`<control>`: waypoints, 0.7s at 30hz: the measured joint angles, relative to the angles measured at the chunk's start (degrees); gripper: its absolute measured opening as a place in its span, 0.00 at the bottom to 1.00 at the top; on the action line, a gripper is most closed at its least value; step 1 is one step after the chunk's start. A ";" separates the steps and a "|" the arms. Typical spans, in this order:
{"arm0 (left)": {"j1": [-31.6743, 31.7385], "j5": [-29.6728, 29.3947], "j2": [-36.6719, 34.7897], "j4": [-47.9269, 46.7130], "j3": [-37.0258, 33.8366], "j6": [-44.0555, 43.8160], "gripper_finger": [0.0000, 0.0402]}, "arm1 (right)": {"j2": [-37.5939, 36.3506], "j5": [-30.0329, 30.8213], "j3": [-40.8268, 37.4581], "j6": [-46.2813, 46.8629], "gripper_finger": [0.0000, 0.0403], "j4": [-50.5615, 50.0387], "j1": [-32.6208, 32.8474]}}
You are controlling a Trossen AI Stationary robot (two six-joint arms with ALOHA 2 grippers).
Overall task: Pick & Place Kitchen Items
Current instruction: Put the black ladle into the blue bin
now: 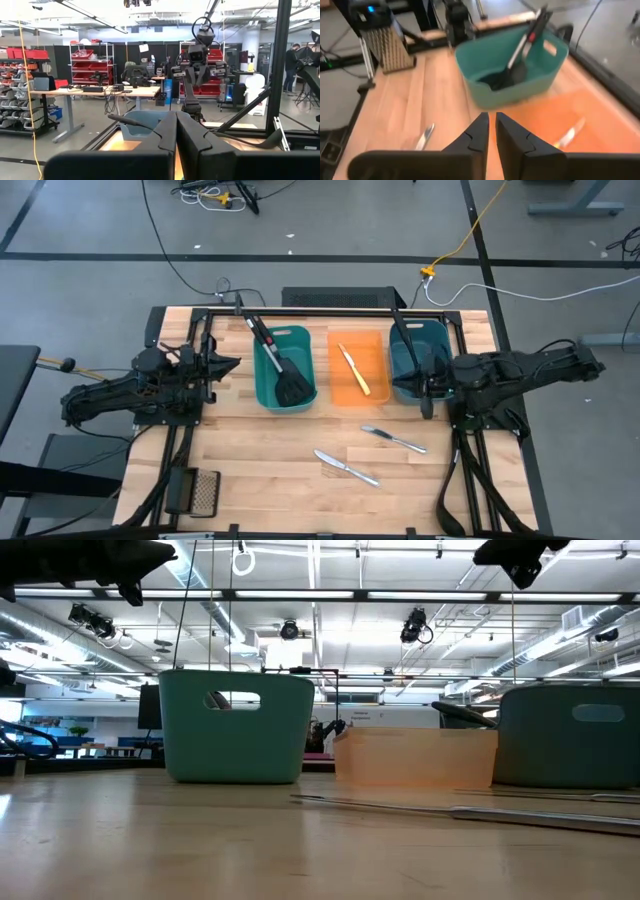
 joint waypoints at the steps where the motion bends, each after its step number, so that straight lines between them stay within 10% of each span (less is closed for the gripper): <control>1: 0.00 0.00 0.00 0.00 0.00 0.00 0.02 | 0.70 -0.08 0.60 0.95 0.12 -1.91 0.29; 21: 0.00 0.00 0.00 -0.04 0.00 0.22 0.02 | 18.23 -16.52 8.97 18.97 0.16 -30.42 15.02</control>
